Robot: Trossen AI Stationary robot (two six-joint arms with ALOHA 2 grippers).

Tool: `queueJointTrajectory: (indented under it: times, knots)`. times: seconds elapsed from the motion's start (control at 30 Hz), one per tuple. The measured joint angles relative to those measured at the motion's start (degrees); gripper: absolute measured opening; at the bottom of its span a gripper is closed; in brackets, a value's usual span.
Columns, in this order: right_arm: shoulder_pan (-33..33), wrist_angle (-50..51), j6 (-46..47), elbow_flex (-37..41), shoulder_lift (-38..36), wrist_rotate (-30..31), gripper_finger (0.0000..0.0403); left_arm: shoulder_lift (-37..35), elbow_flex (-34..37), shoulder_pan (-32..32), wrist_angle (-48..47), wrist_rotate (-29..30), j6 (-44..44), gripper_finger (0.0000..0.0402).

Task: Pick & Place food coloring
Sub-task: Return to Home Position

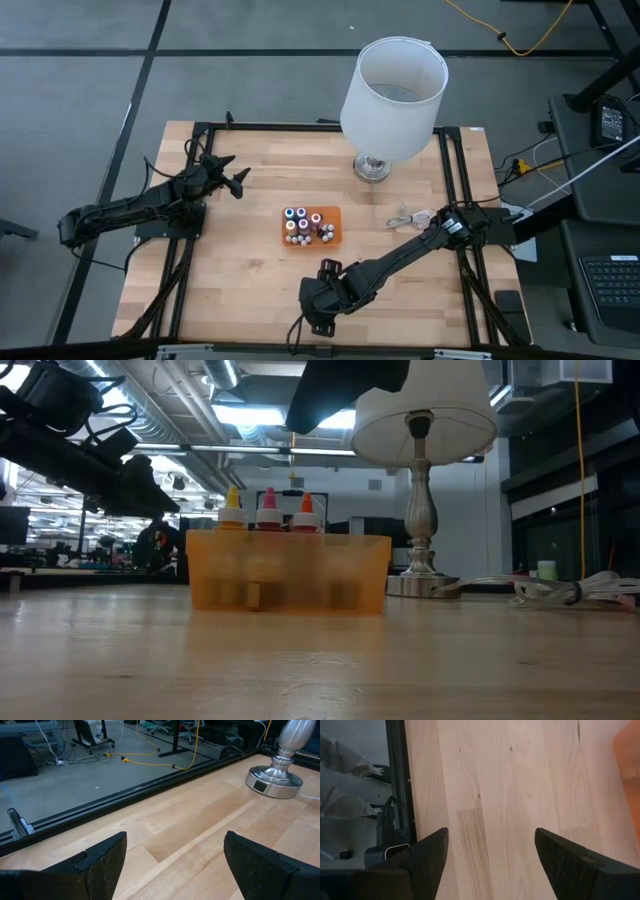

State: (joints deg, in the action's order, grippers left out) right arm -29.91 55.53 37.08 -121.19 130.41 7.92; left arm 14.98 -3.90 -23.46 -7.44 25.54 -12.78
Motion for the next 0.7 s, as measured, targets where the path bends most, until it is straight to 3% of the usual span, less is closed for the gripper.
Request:
queueJointTrajectory:
  times: [0.7]
  knots:
    - [0.00, -0.64, 0.10, 0.00, 0.00, 0.00, 0.0297, 0.00, 0.02, 0.00, 0.00, -0.07, 0.00, 0.0323]
